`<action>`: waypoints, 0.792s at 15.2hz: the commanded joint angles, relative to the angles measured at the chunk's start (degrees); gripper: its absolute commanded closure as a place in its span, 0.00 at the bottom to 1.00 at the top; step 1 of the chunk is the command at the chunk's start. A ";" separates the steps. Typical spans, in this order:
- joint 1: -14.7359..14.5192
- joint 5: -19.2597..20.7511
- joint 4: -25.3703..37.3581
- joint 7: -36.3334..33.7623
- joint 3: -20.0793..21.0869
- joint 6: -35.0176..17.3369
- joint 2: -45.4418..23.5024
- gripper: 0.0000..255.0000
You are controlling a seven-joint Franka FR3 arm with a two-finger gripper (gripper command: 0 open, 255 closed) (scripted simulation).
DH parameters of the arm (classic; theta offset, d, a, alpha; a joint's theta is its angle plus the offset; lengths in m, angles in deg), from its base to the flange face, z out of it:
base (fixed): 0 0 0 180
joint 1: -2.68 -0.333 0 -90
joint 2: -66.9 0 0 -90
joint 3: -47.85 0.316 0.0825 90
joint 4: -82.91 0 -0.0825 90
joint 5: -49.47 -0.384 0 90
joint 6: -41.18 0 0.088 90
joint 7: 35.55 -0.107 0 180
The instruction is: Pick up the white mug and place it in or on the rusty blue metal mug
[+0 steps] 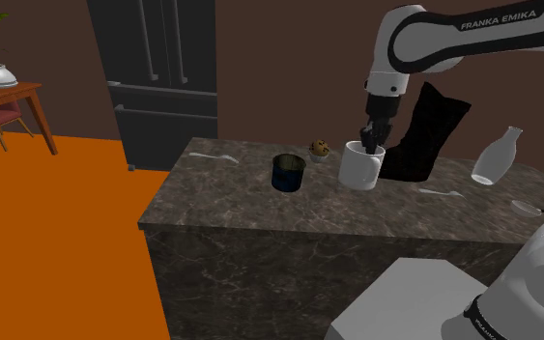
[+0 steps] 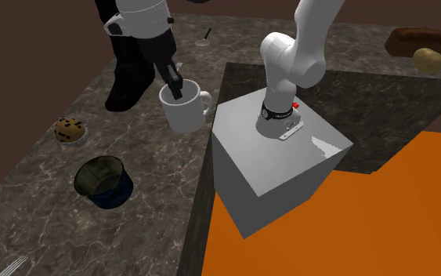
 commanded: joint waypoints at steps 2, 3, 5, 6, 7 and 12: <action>-0.02 0.00 3.31 -0.12 0.05 1.09 -2.23 1.00; -0.02 0.02 5.68 -0.15 0.07 1.15 -4.54 1.00; -0.03 0.07 10.63 -0.22 0.10 1.50 -9.13 1.00; -0.03 0.10 13.22 -0.26 0.12 1.80 -11.43 1.00; -0.02 0.12 15.89 -0.30 0.14 2.17 -13.73 1.00; -0.06 0.29 30.78 -0.53 0.22 5.23 -25.55 1.00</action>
